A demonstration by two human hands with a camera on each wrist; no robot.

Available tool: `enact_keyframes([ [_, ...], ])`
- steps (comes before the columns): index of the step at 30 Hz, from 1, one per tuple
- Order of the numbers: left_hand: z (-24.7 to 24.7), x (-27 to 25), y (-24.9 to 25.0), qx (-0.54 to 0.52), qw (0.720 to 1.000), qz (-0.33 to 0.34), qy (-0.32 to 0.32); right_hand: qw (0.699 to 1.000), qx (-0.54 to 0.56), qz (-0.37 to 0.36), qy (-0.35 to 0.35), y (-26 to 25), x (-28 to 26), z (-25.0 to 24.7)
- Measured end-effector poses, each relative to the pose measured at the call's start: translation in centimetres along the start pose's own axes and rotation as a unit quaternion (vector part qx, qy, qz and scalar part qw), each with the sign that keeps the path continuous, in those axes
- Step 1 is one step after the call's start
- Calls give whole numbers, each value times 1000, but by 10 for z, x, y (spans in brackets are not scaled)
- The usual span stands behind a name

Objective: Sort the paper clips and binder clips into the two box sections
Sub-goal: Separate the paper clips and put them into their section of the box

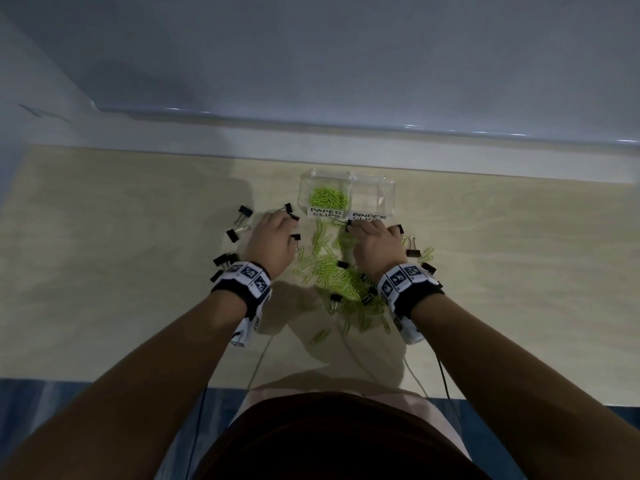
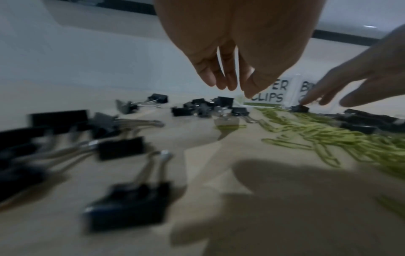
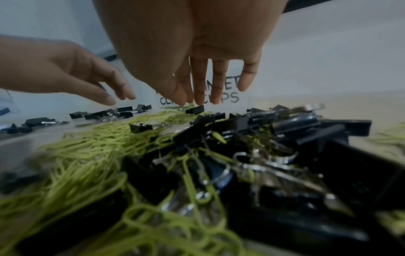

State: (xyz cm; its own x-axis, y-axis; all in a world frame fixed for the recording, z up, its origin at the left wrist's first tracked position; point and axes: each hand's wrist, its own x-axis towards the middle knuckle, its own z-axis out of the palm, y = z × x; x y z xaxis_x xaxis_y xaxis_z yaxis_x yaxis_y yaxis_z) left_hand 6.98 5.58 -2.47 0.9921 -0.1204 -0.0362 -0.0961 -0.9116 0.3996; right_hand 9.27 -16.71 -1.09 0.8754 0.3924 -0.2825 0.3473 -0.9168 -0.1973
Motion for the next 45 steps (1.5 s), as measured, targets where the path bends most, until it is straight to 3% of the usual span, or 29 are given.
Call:
enact_keyframes([
  [3,14,9,22,19,997,39,-64,999,-24,16,-31,-4,0,2],
  [7,29,4,35,83,991,39,-102,999,-34,-14,-15,-3,-12,9],
  [11,34,-13,37,90,981,89,-144,998,-2,-51,25,2,-22,15],
  [17,30,3,51,51,992,59,-102,993,21,-88,72,1,-19,13],
  [22,32,11,56,65,988,50,-132,993,20,-107,52,0,-18,11],
  [28,33,-24,45,18,983,120,-140,986,89,-112,81,15,-29,15],
  [31,36,-37,33,-48,994,75,-67,992,81,-64,77,17,-27,16],
  [36,38,-33,67,-105,990,14,-98,998,65,19,16,12,-17,14],
  [41,42,-23,95,-75,988,-64,-119,995,100,7,17,16,-18,13],
  [45,43,-24,96,-123,982,-85,-113,986,159,-10,45,25,-29,13],
])
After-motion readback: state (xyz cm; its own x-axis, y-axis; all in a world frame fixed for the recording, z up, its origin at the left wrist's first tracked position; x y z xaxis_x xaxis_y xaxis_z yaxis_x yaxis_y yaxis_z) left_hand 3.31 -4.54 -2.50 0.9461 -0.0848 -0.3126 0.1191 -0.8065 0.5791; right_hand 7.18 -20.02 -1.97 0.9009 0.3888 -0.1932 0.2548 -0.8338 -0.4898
